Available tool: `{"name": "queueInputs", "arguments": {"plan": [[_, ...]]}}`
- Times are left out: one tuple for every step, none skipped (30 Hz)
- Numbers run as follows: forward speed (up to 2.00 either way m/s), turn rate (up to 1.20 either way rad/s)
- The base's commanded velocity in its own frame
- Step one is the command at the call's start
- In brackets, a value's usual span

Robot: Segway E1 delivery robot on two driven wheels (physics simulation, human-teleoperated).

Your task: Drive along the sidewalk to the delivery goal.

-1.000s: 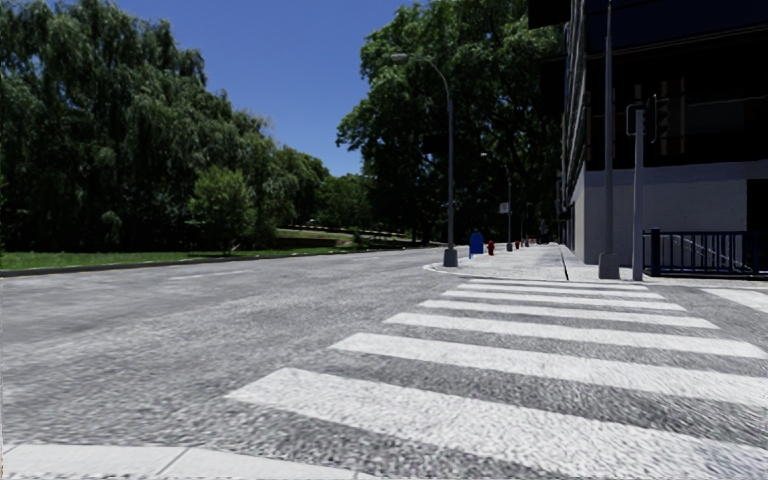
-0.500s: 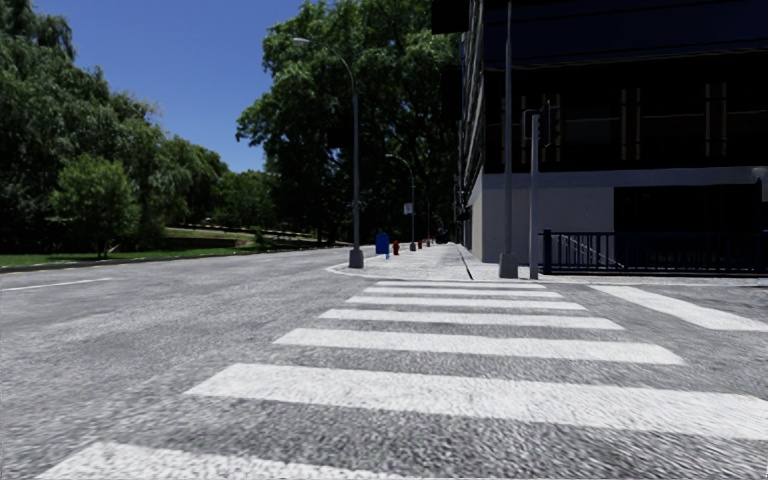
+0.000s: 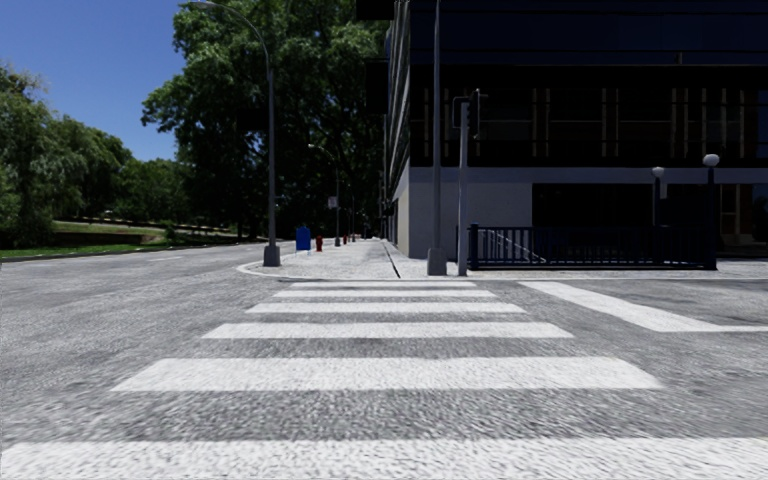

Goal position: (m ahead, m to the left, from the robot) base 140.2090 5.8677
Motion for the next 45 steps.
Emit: {"name": "queueInputs", "arguments": {"plan": [[2.0,0.0],[2.0,0.0],[2.0,0.0],[2.0,0.0],[2.0,0.0],[2.0,0.0],[2.0,0.0],[2.0,0.0],[2.0,0.0],[2.0,0.0],[2.0,0.0],[2.0,0.0],[2.0,0.0],[2.0,0.0],[2.0,0.0],[2.0,0.0],[2.0,0.0],[2.0,0.0],[2.0,0.0],[2.0,0.0],[2.0,0.0],[2.0,0.0],[2.0,0.0],[2.0,0.0],[2.0,0.06],[2.0,0.06],[2.0,0.13],[2.0,0.19],[2.0,0.27],[2.0,0.27],[2.0,0.39],[2.0,0.49],[2.0,0.52],[2.0,0.52],[2.0,0.53],[2.0,0.37],[2.0,0.15],[2.0,0.04],[2.0,0.04],[2.0,0.0],[2.0,0.0],[2.0,0.06],[2.0,0.06],[2.0,0.15],[2.0,0.18]]}}
